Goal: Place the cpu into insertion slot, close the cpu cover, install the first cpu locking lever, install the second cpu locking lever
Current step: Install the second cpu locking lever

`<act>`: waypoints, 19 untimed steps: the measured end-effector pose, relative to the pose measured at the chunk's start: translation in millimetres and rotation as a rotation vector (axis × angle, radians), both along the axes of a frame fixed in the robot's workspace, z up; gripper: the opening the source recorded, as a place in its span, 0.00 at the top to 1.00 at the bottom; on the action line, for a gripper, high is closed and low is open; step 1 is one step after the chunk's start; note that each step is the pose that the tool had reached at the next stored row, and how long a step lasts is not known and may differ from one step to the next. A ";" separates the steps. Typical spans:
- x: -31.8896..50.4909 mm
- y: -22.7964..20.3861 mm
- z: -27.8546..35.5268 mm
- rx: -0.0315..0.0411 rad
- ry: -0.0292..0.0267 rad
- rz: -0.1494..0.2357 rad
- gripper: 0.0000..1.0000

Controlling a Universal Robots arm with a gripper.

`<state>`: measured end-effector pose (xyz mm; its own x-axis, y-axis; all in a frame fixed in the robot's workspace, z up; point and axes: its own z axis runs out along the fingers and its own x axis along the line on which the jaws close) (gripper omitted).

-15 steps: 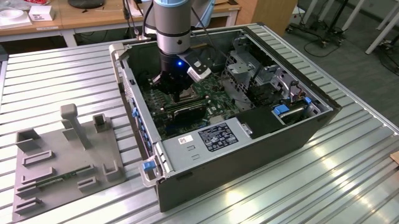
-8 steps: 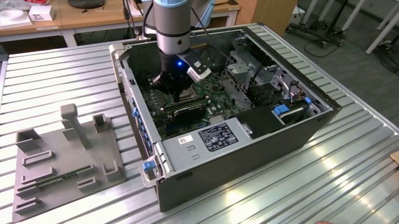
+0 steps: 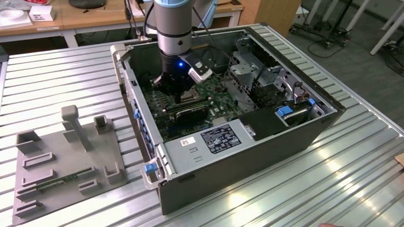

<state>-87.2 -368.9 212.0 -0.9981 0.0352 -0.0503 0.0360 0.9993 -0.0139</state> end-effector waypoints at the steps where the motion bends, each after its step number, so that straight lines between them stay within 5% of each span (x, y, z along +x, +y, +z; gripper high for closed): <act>1: -0.2 0.2 -0.1 0.0002 0.0000 0.000 0.89; 19: -0.4 3.9 -8.8 0.0009 0.0002 -0.001 0.89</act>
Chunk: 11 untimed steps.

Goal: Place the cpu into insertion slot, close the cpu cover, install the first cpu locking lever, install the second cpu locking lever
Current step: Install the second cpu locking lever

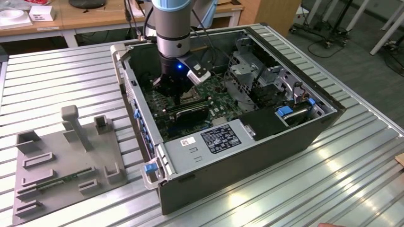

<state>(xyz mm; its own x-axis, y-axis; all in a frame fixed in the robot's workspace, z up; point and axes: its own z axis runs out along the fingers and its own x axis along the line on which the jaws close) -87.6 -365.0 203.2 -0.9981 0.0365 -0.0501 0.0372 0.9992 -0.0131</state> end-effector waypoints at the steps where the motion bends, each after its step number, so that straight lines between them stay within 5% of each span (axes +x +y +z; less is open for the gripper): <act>1: 0.0 0.3 -0.1 0.0000 0.0000 0.000 0.89; 11: -1.3 3.3 -2.7 0.0015 0.0000 0.000 0.89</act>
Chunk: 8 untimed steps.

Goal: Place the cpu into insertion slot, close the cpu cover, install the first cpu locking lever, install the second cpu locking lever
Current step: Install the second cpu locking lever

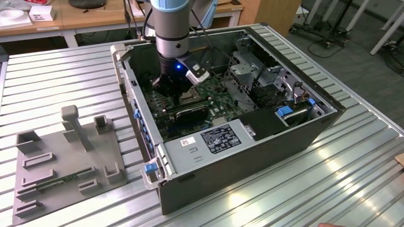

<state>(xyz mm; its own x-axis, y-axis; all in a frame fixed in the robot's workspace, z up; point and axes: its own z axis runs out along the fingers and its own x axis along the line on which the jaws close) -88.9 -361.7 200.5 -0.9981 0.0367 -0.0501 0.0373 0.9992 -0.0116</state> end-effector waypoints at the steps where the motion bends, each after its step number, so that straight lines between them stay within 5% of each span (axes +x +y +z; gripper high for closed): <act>1: -0.4 0.3 -0.4 0.0007 0.0000 0.000 0.89; 8: -1.3 1.6 -3.1 0.0026 0.0001 0.000 0.89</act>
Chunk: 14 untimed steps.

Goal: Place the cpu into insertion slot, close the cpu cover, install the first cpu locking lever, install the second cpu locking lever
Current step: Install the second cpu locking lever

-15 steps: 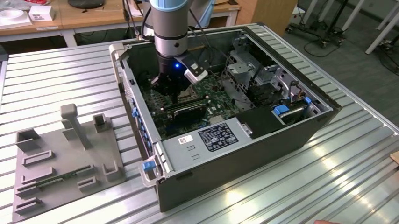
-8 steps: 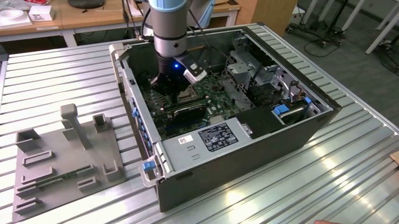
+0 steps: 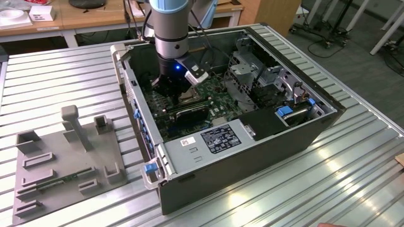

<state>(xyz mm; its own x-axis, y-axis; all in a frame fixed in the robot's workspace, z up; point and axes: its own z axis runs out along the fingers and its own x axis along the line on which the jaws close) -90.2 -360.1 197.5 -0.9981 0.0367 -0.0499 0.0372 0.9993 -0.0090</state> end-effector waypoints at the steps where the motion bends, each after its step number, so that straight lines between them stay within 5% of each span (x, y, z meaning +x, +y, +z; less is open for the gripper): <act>1: 0.0 0.0 -0.4 -0.0002 0.0002 0.000 0.89; 14: -0.2 0.2 -2.1 0.0042 -0.0004 0.000 0.89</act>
